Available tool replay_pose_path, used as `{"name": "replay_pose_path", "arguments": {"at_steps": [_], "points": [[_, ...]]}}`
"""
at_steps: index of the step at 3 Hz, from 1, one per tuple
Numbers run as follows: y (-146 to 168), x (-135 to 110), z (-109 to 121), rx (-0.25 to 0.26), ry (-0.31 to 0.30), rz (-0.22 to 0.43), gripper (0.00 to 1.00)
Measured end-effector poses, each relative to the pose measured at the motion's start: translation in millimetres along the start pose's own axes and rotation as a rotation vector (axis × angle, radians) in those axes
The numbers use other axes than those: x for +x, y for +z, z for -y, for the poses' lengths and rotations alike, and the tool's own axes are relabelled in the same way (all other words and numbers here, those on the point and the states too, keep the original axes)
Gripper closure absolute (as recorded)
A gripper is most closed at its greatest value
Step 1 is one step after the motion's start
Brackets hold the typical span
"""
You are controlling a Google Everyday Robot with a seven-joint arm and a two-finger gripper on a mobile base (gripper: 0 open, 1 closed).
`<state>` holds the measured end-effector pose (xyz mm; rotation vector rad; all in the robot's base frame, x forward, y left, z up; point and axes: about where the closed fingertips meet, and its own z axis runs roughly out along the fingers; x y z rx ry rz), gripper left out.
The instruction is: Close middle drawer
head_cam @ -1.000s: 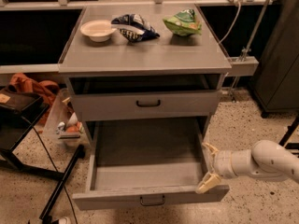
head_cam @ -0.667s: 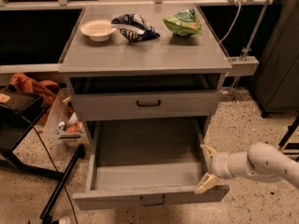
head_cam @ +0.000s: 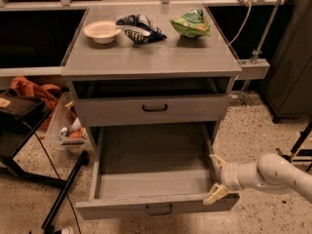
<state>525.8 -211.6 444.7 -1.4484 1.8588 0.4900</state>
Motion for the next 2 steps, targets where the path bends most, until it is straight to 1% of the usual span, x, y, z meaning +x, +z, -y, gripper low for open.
{"name": "replay_pose_path", "arguments": {"at_steps": [1,2], "points": [[2.3,-1.3,6.7,0.009,-0.005,0.007,0.18],[1.7,-13.1,23.6,0.036,-0.024,0.018,0.42]]}}
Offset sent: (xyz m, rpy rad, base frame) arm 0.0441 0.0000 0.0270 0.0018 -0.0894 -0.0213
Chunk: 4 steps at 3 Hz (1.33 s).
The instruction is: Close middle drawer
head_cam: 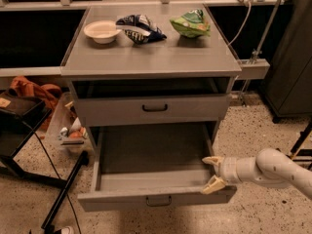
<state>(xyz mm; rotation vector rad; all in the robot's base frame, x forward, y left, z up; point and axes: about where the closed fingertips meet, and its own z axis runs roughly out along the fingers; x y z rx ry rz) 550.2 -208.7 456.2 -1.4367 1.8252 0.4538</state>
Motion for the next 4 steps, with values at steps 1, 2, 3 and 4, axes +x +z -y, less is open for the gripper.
{"name": "replay_pose_path", "arguments": {"at_steps": [1,2,3,4], "points": [[6.8,-15.1,18.7,0.017,-0.019,0.012,0.66],[20.0,-32.3,35.2,0.030,-0.025,0.024,0.89],[30.7,-48.2,44.3,0.056,-0.005,0.031,1.00],[33.2,-48.8,44.8,0.050,0.023,0.027,1.00]]}}
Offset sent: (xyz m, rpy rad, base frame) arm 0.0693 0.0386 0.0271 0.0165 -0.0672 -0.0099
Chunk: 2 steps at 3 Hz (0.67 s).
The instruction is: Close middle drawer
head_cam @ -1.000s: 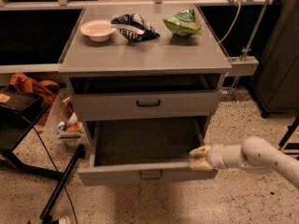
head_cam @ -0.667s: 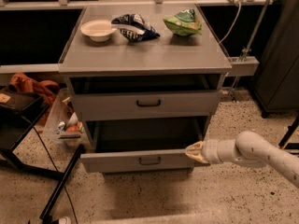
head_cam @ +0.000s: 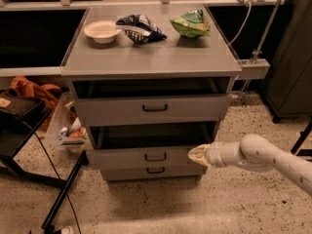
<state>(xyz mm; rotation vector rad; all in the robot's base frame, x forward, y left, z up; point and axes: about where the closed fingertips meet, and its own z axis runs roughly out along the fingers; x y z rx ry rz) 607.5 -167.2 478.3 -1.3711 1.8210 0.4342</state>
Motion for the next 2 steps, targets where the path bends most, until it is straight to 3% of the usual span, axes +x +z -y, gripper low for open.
{"name": "replay_pose_path", "arguments": {"at_steps": [1,2], "points": [[17.6,8.2,1.1,-0.049,0.028,-0.025,1.00],[42.9,19.3,4.1,-0.108,0.045,-0.053,0.84]]}}
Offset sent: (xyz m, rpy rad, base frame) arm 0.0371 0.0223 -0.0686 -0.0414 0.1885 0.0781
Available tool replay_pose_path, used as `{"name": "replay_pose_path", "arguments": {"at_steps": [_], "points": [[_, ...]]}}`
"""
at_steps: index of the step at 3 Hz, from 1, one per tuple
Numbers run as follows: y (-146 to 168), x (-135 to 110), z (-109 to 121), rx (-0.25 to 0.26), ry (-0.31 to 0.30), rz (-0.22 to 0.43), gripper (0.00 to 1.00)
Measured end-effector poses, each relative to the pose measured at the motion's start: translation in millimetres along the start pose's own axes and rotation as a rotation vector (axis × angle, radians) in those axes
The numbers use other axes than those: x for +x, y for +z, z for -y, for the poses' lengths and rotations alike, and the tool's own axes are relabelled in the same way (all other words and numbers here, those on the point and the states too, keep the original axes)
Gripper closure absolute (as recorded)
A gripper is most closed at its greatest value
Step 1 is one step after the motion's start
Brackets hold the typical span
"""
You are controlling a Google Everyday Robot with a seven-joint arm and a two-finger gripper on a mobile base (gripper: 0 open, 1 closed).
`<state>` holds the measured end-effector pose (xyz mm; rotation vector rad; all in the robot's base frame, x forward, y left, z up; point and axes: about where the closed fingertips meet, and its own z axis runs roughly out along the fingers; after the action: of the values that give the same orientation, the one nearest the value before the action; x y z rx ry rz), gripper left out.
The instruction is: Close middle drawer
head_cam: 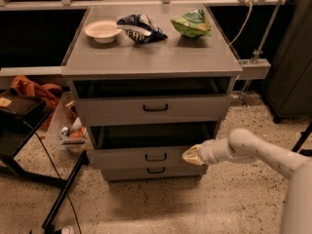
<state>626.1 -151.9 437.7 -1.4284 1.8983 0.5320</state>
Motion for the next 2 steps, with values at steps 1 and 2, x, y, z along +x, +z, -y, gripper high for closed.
{"name": "replay_pose_path", "arguments": {"at_steps": [1,2], "points": [[17.6,9.0,10.7,-0.037,0.014,-0.018,0.60],[24.1,15.4,19.4,-0.047,0.025,-0.024,0.37]]}}
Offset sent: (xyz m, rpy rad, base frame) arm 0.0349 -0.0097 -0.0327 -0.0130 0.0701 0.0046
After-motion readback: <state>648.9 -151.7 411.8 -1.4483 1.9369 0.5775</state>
